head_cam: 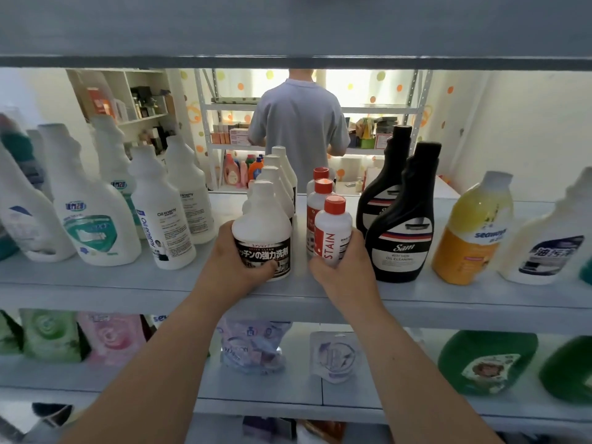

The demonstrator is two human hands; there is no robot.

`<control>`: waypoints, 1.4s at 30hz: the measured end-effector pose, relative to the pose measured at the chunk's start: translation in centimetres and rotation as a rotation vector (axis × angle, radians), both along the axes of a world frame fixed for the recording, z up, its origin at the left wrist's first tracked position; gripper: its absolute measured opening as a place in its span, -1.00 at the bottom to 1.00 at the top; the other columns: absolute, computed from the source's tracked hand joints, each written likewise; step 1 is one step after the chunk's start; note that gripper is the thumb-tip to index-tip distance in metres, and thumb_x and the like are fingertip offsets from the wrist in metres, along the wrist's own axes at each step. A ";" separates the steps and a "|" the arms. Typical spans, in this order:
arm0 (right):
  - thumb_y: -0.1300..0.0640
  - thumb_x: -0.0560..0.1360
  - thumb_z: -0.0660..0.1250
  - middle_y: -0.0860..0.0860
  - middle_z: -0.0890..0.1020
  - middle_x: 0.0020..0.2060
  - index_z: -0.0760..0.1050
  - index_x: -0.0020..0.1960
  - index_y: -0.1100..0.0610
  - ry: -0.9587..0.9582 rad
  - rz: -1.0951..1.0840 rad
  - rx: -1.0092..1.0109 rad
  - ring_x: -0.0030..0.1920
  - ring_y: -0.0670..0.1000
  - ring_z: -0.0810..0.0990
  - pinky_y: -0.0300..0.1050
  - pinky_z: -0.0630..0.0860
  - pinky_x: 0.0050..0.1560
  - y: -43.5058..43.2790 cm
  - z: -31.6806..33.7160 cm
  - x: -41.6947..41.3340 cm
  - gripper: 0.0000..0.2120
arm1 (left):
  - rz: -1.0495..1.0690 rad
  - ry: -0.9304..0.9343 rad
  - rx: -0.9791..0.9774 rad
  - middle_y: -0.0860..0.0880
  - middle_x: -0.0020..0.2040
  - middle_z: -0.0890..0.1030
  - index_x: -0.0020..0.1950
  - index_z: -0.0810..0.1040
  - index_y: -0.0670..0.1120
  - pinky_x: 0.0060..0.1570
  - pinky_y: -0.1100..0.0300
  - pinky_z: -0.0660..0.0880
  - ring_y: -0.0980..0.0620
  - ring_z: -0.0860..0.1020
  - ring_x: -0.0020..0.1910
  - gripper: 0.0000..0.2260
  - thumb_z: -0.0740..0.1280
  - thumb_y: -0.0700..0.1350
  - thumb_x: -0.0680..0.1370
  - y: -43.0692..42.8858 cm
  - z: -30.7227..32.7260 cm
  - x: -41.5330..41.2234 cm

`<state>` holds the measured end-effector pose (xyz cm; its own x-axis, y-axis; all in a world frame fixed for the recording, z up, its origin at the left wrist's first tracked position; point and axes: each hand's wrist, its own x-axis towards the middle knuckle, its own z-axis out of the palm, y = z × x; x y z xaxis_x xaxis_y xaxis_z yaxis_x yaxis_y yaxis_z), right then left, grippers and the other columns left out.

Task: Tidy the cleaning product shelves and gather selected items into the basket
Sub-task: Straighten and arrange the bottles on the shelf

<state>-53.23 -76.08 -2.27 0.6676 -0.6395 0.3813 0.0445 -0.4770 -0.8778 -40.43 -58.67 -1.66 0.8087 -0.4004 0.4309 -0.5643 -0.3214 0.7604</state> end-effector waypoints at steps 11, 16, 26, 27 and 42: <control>0.13 0.43 0.59 -0.34 0.57 0.03 0.30 0.38 -0.18 -0.017 0.015 0.121 0.00 -0.50 0.54 -0.50 0.49 -0.15 2.6 1.6 -2.7 -0.32 | 0.012 0.017 -0.086 -0.03 0.44 0.31 0.55 0.16 -0.01 0.39 -0.02 0.42 -0.01 0.40 0.37 -0.16 0.58 0.05 0.42 1.8 0.2 -1.8; -0.09 0.29 0.51 -0.30 0.69 0.07 0.48 0.14 -0.52 -0.037 0.226 0.371 0.09 -0.25 0.67 -0.39 0.60 -0.17 9.0 1.0 -8.2 -0.49 | -0.284 0.202 -0.252 0.27 0.10 0.54 0.17 0.40 0.37 -0.05 0.24 0.61 0.16 0.60 0.10 -0.69 0.38 0.12 0.49 7.1 -1.3 -8.8; 0.02 0.45 0.35 0.25 0.68 0.19 0.51 0.42 0.09 -0.295 0.224 0.942 0.14 0.22 0.69 0.16 0.65 0.13 19.1 -4.3 -11.7 -0.46 | -0.491 0.603 -0.266 0.07 0.00 0.67 -0.05 0.46 0.19 -0.21 0.10 0.64 0.07 0.69 -0.03 -0.72 0.49 0.11 0.35 12.2 -5.4 -16.8; -0.03 0.43 0.35 0.25 0.68 0.19 0.53 0.40 0.08 -0.296 0.202 0.957 0.15 0.21 0.69 0.14 0.67 0.12 19.4 -4.4 -12.1 -0.44 | -0.471 0.559 -0.245 0.13 0.01 0.65 -0.08 0.44 0.22 -0.18 0.09 0.66 0.13 0.67 0.01 -0.67 0.53 0.12 0.30 12.7 -5.5 -17.1; -0.13 0.37 0.56 -0.07 0.70 0.17 0.51 0.30 -0.36 -0.138 0.157 0.720 0.18 0.09 0.70 0.20 0.66 0.12 17.7 -6.2 -16.9 -0.47 | -0.448 0.783 -0.206 0.03 0.02 0.70 0.04 0.53 0.17 -0.27 0.08 0.64 -0.06 0.71 -0.05 -0.88 0.41 -0.04 0.59 11.6 -7.0 -20.1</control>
<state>-70.13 -58.41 -8.46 0.7479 -0.6637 -0.0084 0.1971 0.2341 -0.9520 -60.53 -47.09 -8.69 0.6871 -0.7226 -0.0756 0.0954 -0.0135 0.9954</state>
